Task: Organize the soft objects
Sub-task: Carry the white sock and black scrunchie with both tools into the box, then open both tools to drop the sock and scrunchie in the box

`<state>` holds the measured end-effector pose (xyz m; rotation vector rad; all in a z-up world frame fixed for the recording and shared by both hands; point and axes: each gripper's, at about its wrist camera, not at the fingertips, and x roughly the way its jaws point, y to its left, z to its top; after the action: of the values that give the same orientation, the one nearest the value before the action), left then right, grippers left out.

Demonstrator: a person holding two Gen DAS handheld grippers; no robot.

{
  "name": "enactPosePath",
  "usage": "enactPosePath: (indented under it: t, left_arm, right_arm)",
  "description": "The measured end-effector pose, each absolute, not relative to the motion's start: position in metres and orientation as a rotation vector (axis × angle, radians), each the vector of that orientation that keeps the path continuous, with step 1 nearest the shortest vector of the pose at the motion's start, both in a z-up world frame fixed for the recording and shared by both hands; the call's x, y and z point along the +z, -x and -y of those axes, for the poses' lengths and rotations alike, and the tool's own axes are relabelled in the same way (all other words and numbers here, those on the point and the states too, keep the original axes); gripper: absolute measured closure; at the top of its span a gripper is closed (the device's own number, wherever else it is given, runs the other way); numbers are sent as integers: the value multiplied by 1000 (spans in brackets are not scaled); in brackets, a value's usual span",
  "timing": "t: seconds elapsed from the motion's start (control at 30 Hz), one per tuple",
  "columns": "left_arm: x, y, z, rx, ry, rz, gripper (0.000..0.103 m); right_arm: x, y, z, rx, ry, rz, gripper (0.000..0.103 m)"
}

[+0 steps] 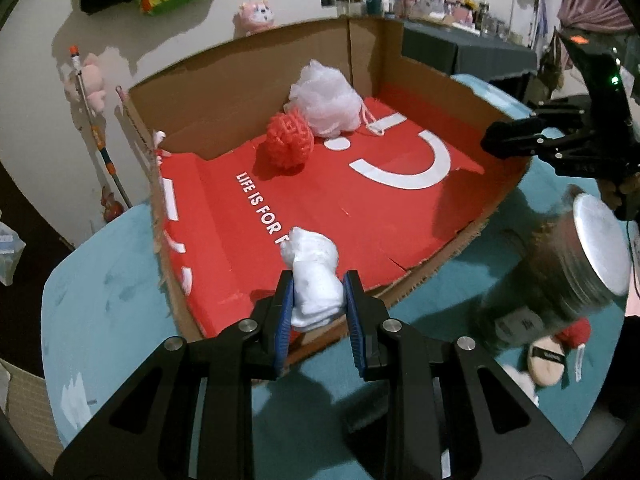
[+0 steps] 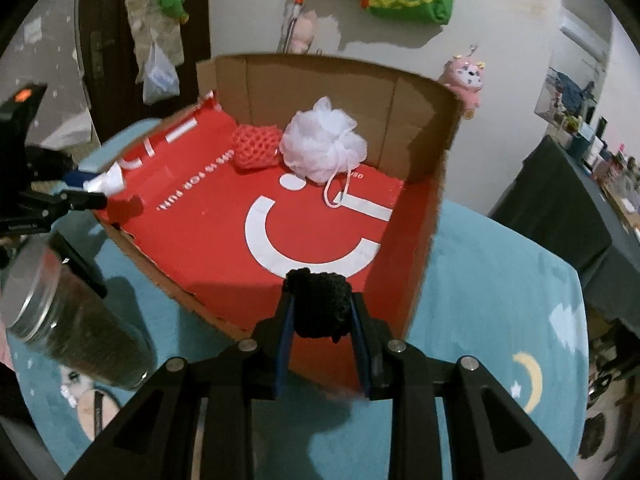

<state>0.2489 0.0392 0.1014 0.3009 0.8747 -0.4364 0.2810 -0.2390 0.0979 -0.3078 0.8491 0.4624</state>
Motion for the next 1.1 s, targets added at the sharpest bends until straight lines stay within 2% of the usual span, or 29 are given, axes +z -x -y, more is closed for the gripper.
enactPosePath:
  t: [0.33,0.53,1.1]
  left_arm:
    - [80,-290,-16,-424,-336,-1013,80]
    - [69,-303,-10,-425,-344,-1067,80]
    - [57,-310,-7,-411,-378,-1080,79]
  right_arm:
    - [75,-317,210,444,440,-1009,74]
    - [75,-326,208,426,458,-1037,74]
    - [64,-325,190,419,602,-1062,73]
